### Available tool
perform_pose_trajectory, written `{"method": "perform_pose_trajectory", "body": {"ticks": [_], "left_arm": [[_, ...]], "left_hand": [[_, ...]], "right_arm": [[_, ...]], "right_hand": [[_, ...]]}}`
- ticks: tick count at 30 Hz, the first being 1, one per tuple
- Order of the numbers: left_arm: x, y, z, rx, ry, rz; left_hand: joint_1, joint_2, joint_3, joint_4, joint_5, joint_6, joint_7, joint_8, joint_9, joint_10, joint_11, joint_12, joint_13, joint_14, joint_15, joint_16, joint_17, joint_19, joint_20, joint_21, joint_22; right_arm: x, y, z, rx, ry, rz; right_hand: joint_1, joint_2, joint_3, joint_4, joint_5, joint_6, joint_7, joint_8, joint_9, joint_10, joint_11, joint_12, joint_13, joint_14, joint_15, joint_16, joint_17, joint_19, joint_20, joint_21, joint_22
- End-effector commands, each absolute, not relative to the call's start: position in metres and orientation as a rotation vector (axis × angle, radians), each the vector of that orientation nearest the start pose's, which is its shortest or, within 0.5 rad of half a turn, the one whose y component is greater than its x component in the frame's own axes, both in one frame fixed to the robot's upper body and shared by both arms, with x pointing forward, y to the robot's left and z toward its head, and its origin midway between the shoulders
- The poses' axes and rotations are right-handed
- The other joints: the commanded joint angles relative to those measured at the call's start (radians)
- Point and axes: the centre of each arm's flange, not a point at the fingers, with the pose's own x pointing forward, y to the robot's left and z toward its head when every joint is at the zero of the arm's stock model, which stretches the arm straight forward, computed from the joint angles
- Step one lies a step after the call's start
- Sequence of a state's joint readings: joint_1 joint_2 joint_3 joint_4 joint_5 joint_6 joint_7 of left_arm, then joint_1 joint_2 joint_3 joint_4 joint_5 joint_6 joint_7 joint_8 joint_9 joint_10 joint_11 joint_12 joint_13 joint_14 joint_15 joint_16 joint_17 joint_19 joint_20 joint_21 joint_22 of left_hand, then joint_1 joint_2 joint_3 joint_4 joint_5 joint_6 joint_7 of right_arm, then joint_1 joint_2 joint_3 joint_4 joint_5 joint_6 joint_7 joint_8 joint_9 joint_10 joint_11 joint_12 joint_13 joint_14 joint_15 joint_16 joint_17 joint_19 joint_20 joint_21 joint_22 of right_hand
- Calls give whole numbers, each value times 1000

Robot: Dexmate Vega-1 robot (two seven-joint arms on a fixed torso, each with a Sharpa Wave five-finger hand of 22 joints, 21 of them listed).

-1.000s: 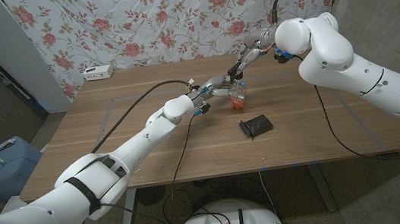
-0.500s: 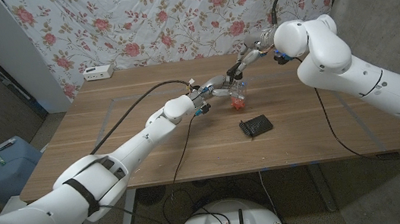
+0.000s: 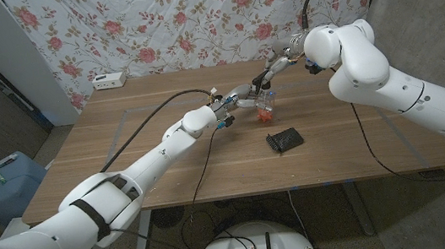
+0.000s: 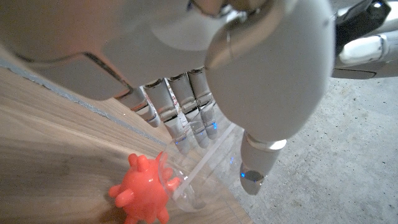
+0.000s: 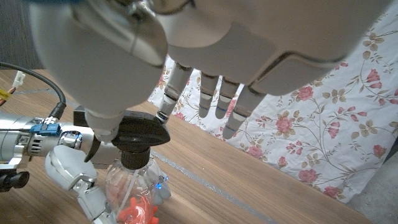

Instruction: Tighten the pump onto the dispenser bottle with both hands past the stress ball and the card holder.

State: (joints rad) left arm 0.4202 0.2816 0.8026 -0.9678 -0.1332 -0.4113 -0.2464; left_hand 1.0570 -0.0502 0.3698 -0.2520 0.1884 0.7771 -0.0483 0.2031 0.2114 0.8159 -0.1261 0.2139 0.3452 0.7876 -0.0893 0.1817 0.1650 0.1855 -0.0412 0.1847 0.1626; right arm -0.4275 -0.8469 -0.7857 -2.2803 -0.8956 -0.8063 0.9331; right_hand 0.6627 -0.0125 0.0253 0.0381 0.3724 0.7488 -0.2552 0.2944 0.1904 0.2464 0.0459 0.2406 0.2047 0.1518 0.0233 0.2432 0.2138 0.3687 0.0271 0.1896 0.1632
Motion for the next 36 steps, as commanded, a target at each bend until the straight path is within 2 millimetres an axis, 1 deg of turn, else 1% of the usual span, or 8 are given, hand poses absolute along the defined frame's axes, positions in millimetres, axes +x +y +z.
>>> {"method": "perform_pose_trajectory", "body": {"ticks": [1, 7, 8, 9, 12, 19, 33, 36], "left_arm": [[672, 53, 17, 686, -692, -698], [672, 53, 17, 686, -691, -699], [672, 53, 17, 686, -692, -698], [672, 53, 17, 686, -692, -698], [672, 53, 17, 684, -692, -697], [673, 53, 18, 684, -694, -694], [673, 52, 19, 689, -693, -699], [673, 52, 20, 690, -694, -700]], "left_hand": [[-51, 95, 101, 93, 4, 61, 1, 7, 4, 4, -1, 4, 3, 4, -48, 2, 2, 1, -57, -1, 3], [-51, 95, 101, 93, 4, 62, 0, 7, 4, 5, -2, 4, 3, 4, -48, 2, 2, 1, -58, -1, 3], [-51, 95, 101, 93, 4, 62, 1, 7, 4, 5, -2, 4, 3, 4, -48, 1, 2, 2, -58, -1, 3], [-52, 95, 101, 93, 4, 61, -1, 6, 4, 5, -2, 4, 3, 5, -47, 2, 2, 1, -57, -1, 3], [-51, 95, 101, 93, 4, 61, -1, 6, 4, 5, -2, 4, 3, 5, -48, 2, 2, 1, -57, -1, 3], [-51, 96, 102, 93, 4, 61, 1, 6, 4, 5, -2, 4, 3, 5, -48, 2, 2, 1, -57, -1, 3], [-50, 96, 102, 93, 4, 62, 0, 7, 3, 5, -2, 4, 3, 5, -47, 2, 2, 2, -56, -1, 3], [-50, 96, 102, 92, 4, 62, 1, 7, 3, 5, -2, 4, 3, 5, -47, 2, 2, 2, -56, -1, 3]], "right_arm": [[481, -155, 139, -1681, -262, -35], [482, -154, 137, -1668, -266, -51], [482, -154, 137, -1666, -267, -51], [482, -154, 137, -1664, -270, -55], [483, -155, 137, -1658, -271, -70], [484, -155, 137, -1647, -271, -90], [485, -157, 136, -1627, -272, -114], [485, -157, 135, -1624, -276, -120]], "right_hand": [[-8, 5, -7, 2, -4, 225, 143, 11, 3, 31, 0, 8, 0, 28, -12, 11, -3, 21, -2, 6, 2], [-12, 8, -8, 4, -6, 257, 145, 17, 2, 53, 3, 12, -1, 47, -15, 14, -4, 34, -4, 7, 2], [-12, 9, -8, 4, -7, 262, 148, 18, 2, 57, 8, 12, -1, 49, -16, 14, -5, 36, -4, 7, 2], [-13, 10, -8, 4, -8, 265, 150, 18, 2, 59, 2, 12, -1, 52, -16, 14, -5, 37, -4, 7, 2], [-14, 13, -8, 4, -9, 277, 155, 19, 2, 70, 7, 14, -2, 66, -20, 16, -6, 42, -8, 6, 2], [-14, 15, -9, 4, -13, 308, 155, 23, 1, 90, 7, 16, -2, 81, -23, 15, -9, 54, -12, 6, 2], [-13, 20, -9, 3, -18, 333, 160, 23, 0, 114, 7, 17, -3, 104, -26, 16, -11, 64, -13, 4, 2], [-12, 21, -9, 2, -19, 336, 161, 22, 0, 119, 1, 17, -3, 109, -30, 16, -11, 66, -13, 4, 2]]}}
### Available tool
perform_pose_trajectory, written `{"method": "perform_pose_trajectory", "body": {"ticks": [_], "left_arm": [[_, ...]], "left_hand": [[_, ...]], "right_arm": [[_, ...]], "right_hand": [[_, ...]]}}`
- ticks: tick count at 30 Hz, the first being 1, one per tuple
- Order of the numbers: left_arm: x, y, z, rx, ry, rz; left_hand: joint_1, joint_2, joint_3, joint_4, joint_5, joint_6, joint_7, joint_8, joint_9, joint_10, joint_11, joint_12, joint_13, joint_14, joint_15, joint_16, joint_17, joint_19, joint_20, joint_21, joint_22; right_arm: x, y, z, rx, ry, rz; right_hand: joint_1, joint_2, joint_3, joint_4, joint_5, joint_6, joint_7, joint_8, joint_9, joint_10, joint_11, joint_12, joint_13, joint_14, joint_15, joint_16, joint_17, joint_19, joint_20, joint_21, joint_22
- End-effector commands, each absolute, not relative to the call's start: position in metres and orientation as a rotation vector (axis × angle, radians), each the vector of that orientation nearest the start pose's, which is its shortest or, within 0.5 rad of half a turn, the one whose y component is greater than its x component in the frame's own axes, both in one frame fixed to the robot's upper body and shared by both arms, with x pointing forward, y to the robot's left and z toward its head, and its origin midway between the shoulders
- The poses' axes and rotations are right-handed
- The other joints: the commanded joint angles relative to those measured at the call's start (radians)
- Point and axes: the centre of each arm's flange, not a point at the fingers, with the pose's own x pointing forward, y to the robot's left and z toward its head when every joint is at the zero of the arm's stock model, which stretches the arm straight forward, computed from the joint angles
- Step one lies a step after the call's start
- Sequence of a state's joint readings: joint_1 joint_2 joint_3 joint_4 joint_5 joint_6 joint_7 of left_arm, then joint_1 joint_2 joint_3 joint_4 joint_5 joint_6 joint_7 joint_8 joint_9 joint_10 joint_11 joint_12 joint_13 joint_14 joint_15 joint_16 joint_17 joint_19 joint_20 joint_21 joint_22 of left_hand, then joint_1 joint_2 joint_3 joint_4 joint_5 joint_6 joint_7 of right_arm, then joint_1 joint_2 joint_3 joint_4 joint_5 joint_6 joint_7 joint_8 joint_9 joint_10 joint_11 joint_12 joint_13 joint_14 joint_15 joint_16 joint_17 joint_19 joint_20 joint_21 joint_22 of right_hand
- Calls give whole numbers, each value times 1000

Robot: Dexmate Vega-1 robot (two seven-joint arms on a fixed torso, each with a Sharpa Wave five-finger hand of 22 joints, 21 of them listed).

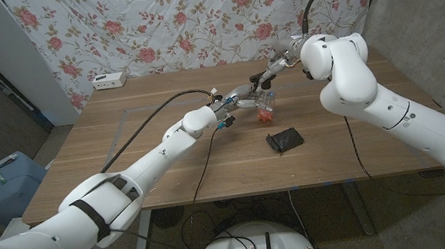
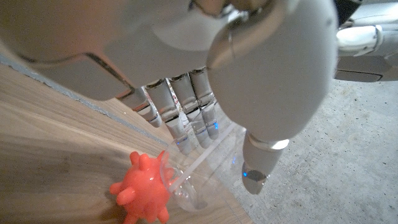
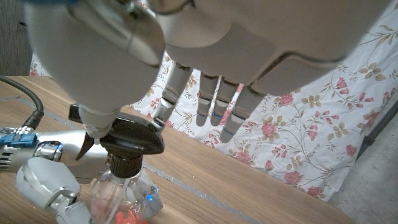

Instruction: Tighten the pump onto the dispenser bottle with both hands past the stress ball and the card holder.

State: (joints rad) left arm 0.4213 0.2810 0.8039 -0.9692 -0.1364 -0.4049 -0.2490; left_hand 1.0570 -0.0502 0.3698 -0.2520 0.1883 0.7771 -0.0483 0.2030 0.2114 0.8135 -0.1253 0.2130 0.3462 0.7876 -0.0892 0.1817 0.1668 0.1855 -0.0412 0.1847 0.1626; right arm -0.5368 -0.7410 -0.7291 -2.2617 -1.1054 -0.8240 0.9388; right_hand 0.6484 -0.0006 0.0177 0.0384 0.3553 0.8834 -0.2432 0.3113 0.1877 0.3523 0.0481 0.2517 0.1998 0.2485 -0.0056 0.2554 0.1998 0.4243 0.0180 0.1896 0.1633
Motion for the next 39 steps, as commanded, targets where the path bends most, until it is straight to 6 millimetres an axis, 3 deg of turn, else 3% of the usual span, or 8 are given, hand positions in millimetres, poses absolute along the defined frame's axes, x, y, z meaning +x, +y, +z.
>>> {"method": "perform_pose_trajectory", "body": {"ticks": [1, 15, 33, 39], "left_arm": [[673, 52, 20, 690, -694, -700], [671, 53, 20, 692, -695, -699], [670, 56, 19, 691, -695, -692], [670, 57, 19, 688, -698, -691]], "left_hand": [[-50, 96, 102, 92, 4, 62, 1, 7, 3, 7, -1, 4, 2, 5, -47, 2, 0, 2, -56, -1, 3], [-50, 96, 102, 93, 4, 62, 0, 7, 3, 8, -2, 5, 1, 5, -47, 2, 0, 2, -56, -1, 3], [-52, 96, 103, 94, 4, 61, 2, 6, 3, 7, -3, 5, 2, 4, -47, 1, 0, 0, -54, -2, 3], [-52, 96, 103, 94, 4, 61, 0, 6, 3, 7, -3, 5, 2, 3, -46, 1, 0, 0, -53, -2, 3]], "right_arm": [[485, -157, 135, -1624, -275, -120], [484, -156, 135, -1625, -284, -106], [482, -154, 136, -1654, -282, -77], [480, -154, 138, -1673, -285, -69]], "right_hand": [[2, 10, -1, 2, -2, 203, 149, 5, 3, 16, 3, 6, 2, 13, -1, 3, 3, 12, -4, 4, 2], [3, 13, -2, 0, -8, 195, 145, -9, 2, 22, -2, -1, 2, 21, -2, -3, 2, 14, -2, 0, 2], [15, 19, -1, -12, -18, -6, 100, -107, 8, -19, 5, -36, 4, 7, 5, -29, 3, -22, 6, -11, 2], [16, 18, -3, -16, -19, -75, 74, -126, 11, -51, -8, -51, 6, -13, 4, -41, 5, -44, 3, -12, 3]]}}
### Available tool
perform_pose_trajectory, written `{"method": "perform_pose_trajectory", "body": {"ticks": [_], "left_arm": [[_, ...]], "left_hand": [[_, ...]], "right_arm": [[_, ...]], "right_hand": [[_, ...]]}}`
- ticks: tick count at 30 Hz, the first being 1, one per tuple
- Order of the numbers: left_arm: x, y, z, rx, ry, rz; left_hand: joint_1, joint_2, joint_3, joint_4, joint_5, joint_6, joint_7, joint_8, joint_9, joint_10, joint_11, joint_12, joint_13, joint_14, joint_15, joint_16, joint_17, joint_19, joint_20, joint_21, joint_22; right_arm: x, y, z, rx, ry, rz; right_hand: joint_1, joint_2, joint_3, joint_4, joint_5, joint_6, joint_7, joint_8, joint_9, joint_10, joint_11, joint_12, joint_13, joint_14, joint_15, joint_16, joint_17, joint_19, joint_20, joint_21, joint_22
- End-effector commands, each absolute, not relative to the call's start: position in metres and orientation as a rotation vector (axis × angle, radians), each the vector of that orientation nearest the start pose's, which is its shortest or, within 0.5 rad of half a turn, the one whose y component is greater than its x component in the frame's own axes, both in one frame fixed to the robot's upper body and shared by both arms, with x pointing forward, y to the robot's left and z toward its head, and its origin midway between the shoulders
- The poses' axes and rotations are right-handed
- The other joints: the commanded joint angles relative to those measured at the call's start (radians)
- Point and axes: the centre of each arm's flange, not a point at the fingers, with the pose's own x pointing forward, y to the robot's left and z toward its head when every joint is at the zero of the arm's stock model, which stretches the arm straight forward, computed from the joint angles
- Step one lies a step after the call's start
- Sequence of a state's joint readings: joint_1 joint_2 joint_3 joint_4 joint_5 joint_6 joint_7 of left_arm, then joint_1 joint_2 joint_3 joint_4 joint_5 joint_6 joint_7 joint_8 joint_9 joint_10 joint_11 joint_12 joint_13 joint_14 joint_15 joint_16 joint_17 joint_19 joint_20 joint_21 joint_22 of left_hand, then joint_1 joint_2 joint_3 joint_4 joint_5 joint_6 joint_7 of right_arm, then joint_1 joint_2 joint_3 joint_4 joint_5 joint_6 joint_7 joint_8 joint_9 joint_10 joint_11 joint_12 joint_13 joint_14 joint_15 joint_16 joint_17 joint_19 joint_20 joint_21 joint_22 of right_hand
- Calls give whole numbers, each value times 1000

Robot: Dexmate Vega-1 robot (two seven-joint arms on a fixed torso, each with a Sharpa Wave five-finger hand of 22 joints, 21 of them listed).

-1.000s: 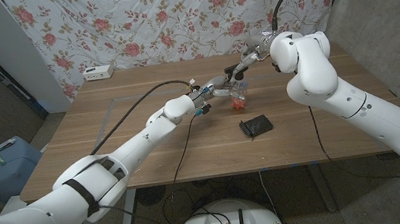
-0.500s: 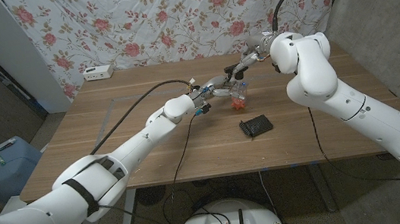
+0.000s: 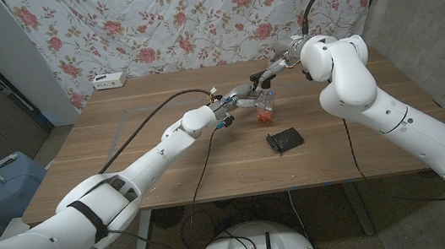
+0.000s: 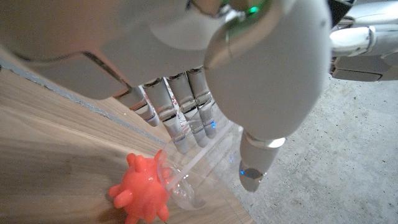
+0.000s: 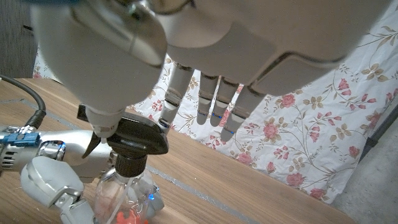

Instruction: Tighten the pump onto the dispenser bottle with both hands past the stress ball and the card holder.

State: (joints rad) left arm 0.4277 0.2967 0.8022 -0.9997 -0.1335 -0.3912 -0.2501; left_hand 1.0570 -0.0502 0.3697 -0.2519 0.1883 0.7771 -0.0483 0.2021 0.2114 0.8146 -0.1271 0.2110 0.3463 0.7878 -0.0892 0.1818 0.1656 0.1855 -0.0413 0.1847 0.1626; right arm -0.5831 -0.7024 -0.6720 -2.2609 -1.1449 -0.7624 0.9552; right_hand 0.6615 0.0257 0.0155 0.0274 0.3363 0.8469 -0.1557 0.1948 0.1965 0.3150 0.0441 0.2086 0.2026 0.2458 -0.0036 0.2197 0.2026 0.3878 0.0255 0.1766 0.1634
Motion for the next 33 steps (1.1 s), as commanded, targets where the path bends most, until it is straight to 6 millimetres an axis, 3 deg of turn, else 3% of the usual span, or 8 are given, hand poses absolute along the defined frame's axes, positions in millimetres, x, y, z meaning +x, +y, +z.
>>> {"method": "perform_pose_trajectory", "body": {"ticks": [1, 8, 14, 20, 33], "left_arm": [[670, 57, 19, 687, -698, -690], [670, 57, 17, 686, -697, -685], [670, 57, 17, 685, -693, -680], [670, 57, 18, 688, -690, -678], [671, 57, 20, 685, -696, -678]], "left_hand": [[-53, 96, 103, 94, 4, 61, 0, 7, 4, 6, -1, 7, 2, 3, -46, 1, 1, 0, -53, -2, 3], [-53, 97, 103, 94, 4, 60, 1, 7, 3, 6, 0, 7, 2, 3, -46, 1, 1, -1, -53, -2, 3], [-53, 98, 104, 94, 5, 61, 2, 7, 4, 6, -1, 7, 2, 4, -47, 1, 1, 0, -53, -1, 3], [-53, 100, 104, 94, 5, 62, 0, 7, 4, 8, -1, 7, 2, 5, -49, 2, 2, 1, -53, -1, 3], [-54, 100, 105, 95, 5, 62, 0, 8, 3, 7, 0, 7, 1, 5, -49, 1, 1, 2, -52, 0, 3]], "right_arm": [[480, -154, 139, -1677, -284, -68], [479, -154, 140, -1691, -288, -71], [480, -157, 143, -1687, -302, -31], [479, -157, 145, -1723, -306, -27], [477, -164, 147, -1739, -316, -16]], "right_hand": [[4, -9, -1, -6, 0, -44, -17, -10, 3, -16, -2, -8, 3, -13, 5, -6, 2, -9, -3, 1, 3], [9, -11, -2, -13, 0, -135, -49, -20, 7, -51, -2, -18, 5, -29, 15, -13, 3, -24, 3, 3, 3], [15, -15, -4, -20, 3, -195, -60, -22, 8, -73, -7, -20, 6, -50, 24, -20, 4, -32, 9, 4, 3], [22, -19, -6, -29, 9, -270, -64, -23, 6, -112, -12, -23, 7, -76, 32, -25, 5, -45, 15, 3, 2], [77, -22, 6, -65, 27, -337, -65, -17, 4, -151, -16, -21, 8, -119, 35, -30, 3, -61, 17, 4, 2]]}}
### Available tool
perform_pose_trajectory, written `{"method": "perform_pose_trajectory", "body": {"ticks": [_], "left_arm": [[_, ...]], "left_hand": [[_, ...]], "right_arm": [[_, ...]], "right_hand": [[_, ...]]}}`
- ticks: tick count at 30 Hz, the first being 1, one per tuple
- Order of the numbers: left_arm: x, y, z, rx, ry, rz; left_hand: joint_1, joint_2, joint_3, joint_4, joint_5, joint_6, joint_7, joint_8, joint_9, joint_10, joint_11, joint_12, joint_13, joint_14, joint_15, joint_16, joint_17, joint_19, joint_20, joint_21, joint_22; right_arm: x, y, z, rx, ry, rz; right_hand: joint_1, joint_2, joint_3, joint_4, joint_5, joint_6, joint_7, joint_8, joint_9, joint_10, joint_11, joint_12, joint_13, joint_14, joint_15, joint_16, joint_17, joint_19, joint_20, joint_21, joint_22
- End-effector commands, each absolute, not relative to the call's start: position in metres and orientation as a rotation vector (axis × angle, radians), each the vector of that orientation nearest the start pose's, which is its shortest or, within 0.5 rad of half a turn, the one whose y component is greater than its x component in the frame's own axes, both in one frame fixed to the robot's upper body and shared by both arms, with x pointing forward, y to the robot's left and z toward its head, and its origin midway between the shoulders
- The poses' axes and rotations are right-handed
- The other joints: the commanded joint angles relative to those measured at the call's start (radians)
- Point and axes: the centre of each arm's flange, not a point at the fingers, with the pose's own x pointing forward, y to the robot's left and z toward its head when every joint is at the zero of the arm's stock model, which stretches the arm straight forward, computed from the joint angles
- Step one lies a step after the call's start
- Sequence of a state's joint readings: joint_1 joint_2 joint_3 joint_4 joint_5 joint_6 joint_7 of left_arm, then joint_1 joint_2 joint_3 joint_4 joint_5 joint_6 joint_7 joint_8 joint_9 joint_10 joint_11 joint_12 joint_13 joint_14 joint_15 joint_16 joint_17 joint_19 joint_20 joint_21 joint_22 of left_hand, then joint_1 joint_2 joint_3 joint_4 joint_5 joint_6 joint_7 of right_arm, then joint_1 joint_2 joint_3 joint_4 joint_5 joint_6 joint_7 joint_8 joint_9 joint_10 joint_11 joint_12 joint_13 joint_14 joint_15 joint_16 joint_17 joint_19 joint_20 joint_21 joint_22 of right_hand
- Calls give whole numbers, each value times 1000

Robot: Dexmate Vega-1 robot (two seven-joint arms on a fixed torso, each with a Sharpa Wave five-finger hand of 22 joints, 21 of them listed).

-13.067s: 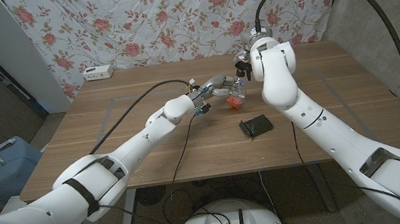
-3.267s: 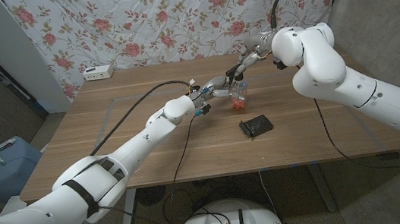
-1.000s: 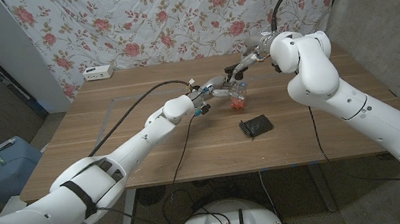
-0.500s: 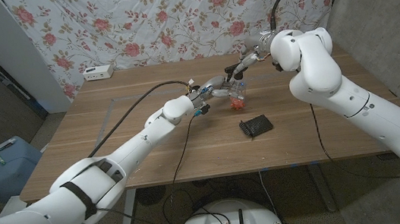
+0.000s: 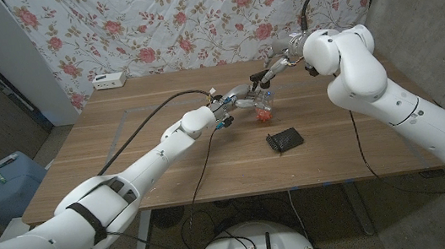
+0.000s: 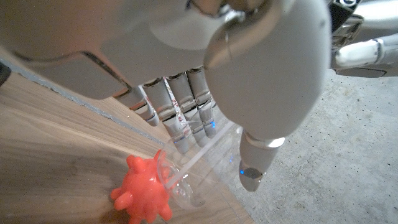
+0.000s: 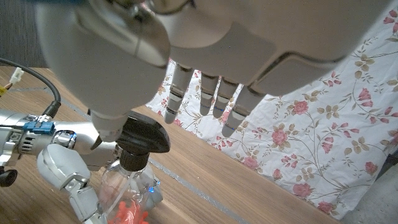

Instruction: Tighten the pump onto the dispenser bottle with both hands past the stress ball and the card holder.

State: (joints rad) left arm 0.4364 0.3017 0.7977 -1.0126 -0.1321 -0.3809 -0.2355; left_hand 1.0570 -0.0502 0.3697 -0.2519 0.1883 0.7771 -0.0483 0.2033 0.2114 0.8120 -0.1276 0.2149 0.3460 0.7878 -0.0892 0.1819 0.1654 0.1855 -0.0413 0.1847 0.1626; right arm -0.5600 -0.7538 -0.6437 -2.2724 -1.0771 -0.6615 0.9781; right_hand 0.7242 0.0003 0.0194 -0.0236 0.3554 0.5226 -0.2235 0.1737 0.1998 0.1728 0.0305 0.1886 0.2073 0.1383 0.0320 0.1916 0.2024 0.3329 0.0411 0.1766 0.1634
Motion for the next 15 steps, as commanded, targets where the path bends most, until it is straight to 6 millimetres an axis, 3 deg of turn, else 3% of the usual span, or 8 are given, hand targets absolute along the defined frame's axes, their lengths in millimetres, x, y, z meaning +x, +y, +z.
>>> {"method": "perform_pose_trajectory", "body": {"ticks": [1, 7, 15], "left_arm": [[671, 57, 20, 685, -697, -677], [670, 60, 19, 675, -699, -663], [666, 68, 17, 658, -690, -633]], "left_hand": [[-54, 100, 105, 95, 5, 61, 0, 6, 3, 10, 0, 3, 2, 6, -49, 2, 1, 2, -51, 0, 3], [-54, 101, 106, 95, 5, 63, 0, 7, 3, 14, -1, 4, 1, 4, -48, 1, 1, 4, -52, 0, 3], [-56, 100, 106, 95, 5, 66, 1, 8, 3, 14, -1, 4, 1, 5, -50, 1, 1, 4, -53, 0, 3]], "right_arm": [[477, -165, 148, -1732, -320, -20], [480, -180, 152, -1629, -322, -28], [485, -196, 154, -1526, -336, -13]], "right_hand": [[18, 9, 5, -14, 10, -15, 2, 5, 1, -10, -7, -1, 3, -15, -2, -2, 4, -7, 1, 4, 2], [53, 65, 37, -25, 19, -24, 1, 14, 1, -12, -7, 6, 3, -23, -7, 5, 7, -1, -11, 8, 2], [80, 86, 54, -39, 18, -26, 2, 17, 0, -9, -8, 9, 2, -22, -11, 8, 6, 5, -22, 10, 2]]}}
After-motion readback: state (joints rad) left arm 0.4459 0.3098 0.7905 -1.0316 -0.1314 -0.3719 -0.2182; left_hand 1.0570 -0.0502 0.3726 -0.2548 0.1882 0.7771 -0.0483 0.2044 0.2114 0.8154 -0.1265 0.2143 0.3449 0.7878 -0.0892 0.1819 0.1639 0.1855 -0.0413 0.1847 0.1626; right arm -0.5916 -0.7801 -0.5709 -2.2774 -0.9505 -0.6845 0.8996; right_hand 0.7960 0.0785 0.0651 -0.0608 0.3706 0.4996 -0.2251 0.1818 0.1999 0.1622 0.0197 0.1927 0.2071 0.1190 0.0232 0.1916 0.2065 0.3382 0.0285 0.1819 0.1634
